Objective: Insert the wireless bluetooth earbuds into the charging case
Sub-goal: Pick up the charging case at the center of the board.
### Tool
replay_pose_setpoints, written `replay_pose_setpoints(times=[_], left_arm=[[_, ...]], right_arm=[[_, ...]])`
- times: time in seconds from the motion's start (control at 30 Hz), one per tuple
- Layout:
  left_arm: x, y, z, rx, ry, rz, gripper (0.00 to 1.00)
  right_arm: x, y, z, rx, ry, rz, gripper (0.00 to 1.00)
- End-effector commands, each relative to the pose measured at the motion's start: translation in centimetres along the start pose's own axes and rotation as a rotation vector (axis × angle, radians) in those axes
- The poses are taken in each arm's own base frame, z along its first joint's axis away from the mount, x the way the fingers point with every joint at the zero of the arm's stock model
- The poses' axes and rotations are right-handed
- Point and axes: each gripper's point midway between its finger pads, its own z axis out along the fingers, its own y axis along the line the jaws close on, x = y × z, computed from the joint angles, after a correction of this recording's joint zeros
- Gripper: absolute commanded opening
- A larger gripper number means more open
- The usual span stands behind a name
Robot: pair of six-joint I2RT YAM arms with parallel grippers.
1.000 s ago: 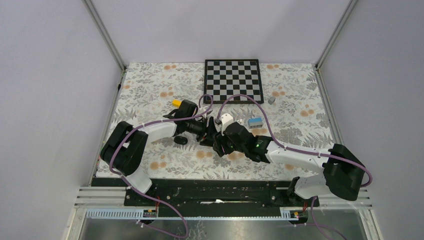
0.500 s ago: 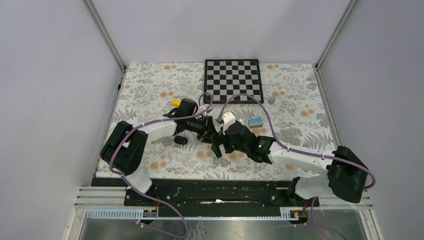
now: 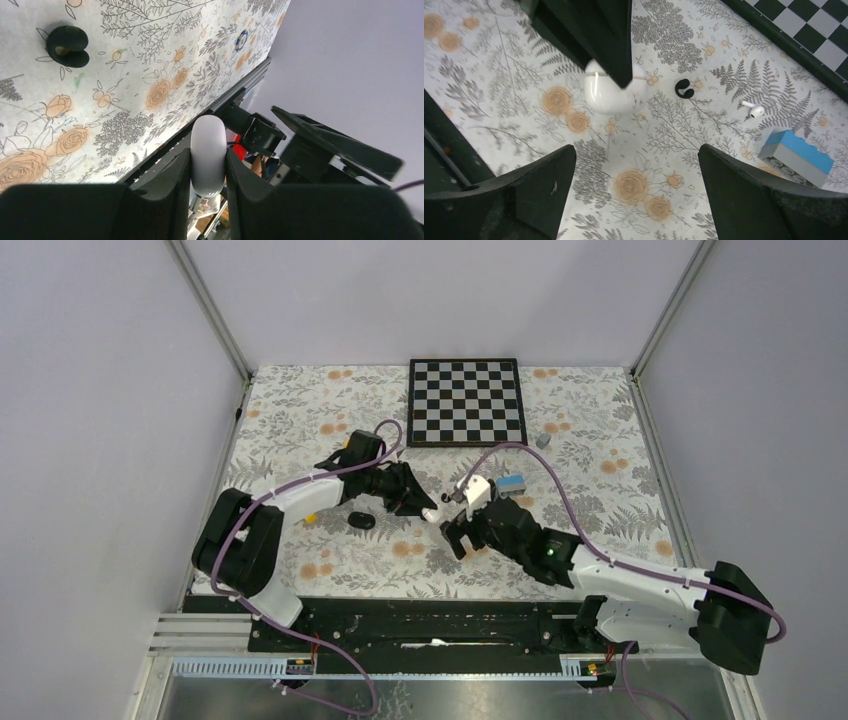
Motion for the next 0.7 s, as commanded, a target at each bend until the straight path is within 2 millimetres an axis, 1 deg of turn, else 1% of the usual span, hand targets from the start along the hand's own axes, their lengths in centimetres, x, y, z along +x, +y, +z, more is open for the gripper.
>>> replay_pose_setpoints(times=[0.0,0.1,0.13,0.2,0.3,0.37,0.5,0.67], left_arm=[[-0.9,-2.7,-1.1,0.036,-0.075,-0.036,0.0],[-0.8,-2.9,-1.2,0.055,-0.08,-0.083,0.0],[-0.8,-2.9,-1.3,0.06,-0.084,-0.1,0.0],[-0.7,-3.0,-1.3,0.065,-0.084,-0.133,0.0],[-0.7,-3.1,-1.5,0.064,-0.089,-0.18,0.0],[-0.7,-3.1,-1.6,0.057,-0.096,-0.21,0.0],[-0.5,-3.0,-2.0,0.032,-0.101,-0.237,0.0],[-0.4,-2.7,-2.3,-0.029,-0.086,-0.254,0.0]], right_arm=[[-1.8,-0.7,-0.4,0.005,-0.211,-0.162,0.99],[-1.8,-1.6,-0.2,0.075,-0.241,-0.223,0.98],[-1.8,-1.6,0.1,0.091,-0.238,-0.252,0.96],[-1.7,-1.2,0.7,0.113,-0.246,-0.318,0.94],[-2.5,-0.3,1.2,0.133,-0.303,-0.373,0.92],[-2.7,0.0,1.5,0.151,-0.327,-0.391,0.9],[-3.6,-0.3,1.8,0.194,-0.38,-0.394,0.81],[-3.9,0.3,3.2,0.185,-0.354,-0.402,0.78]])
